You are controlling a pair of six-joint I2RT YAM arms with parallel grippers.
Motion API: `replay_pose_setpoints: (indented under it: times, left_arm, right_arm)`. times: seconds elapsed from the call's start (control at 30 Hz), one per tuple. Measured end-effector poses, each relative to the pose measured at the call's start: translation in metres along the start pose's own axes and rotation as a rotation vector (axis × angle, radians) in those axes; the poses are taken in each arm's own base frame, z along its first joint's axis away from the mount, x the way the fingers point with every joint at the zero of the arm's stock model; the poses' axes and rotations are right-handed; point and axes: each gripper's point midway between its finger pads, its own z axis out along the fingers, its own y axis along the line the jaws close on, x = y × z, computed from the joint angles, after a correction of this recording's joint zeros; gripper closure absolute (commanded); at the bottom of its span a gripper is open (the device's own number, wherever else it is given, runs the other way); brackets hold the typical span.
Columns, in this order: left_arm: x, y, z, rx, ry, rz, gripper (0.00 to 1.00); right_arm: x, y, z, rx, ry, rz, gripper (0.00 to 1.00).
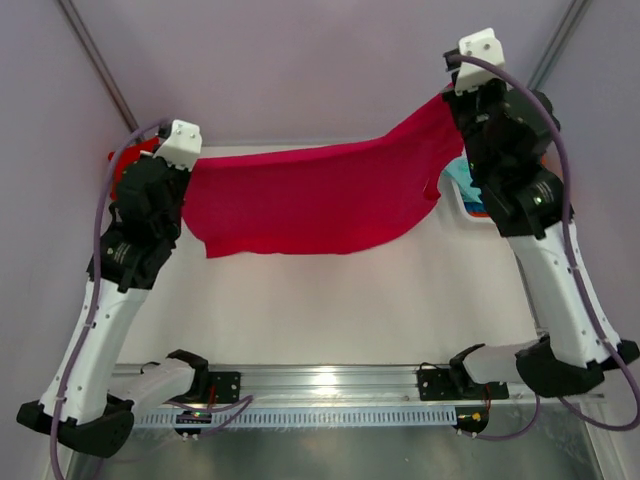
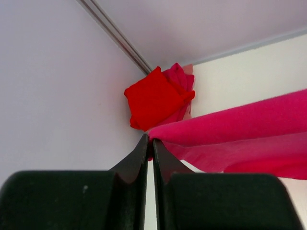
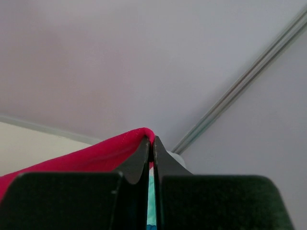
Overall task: Fold and stack the t-shirts
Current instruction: Flatten the tshirt out
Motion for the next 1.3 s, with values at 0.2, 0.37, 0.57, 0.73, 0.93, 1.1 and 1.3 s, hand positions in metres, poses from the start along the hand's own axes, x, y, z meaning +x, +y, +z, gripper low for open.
replay_pose_setpoints:
  times: [0.2, 0.37, 0.57, 0.73, 0.93, 1.1, 1.3]
  left_arm:
    - [-0.026, 0.039, -0.047, -0.02, -0.113, -0.094, 0.92]
    - [-0.037, 0.068, -0.084, -0.043, -0.198, -0.151, 0.91]
    - [-0.037, 0.077, -0.109, -0.017, -0.247, -0.191, 0.91]
    - [-0.031, 0.076, -0.122, 0.02, -0.265, -0.202, 0.91]
    - [-0.032, 0.078, -0.138, 0.047, -0.308, -0.212, 0.9]
    - [-0.033, 0.068, -0.142, 0.106, -0.331, -0.201, 0.76]
    - [-0.003, 0.003, -0.116, 0.305, -0.254, -0.154, 0.01]
  right_arm:
    - [-0.04, -0.034, -0.08, -0.063, -0.127, 0.089, 0.97]
    - [-0.045, -0.05, -0.115, -0.107, -0.173, 0.124, 0.97]
    - [-0.051, -0.044, -0.143, -0.224, -0.217, 0.159, 0.97]
    - [-0.065, -0.034, -0.175, -0.377, -0.29, 0.189, 0.97]
    - [-0.083, -0.051, -0.221, -0.443, -0.399, 0.225, 0.97]
    - [-0.092, -0.062, -0.247, -0.452, -0.468, 0.241, 0.97]
    - [-0.076, -0.035, -0.225, -0.505, -0.399, 0.227, 0.97]
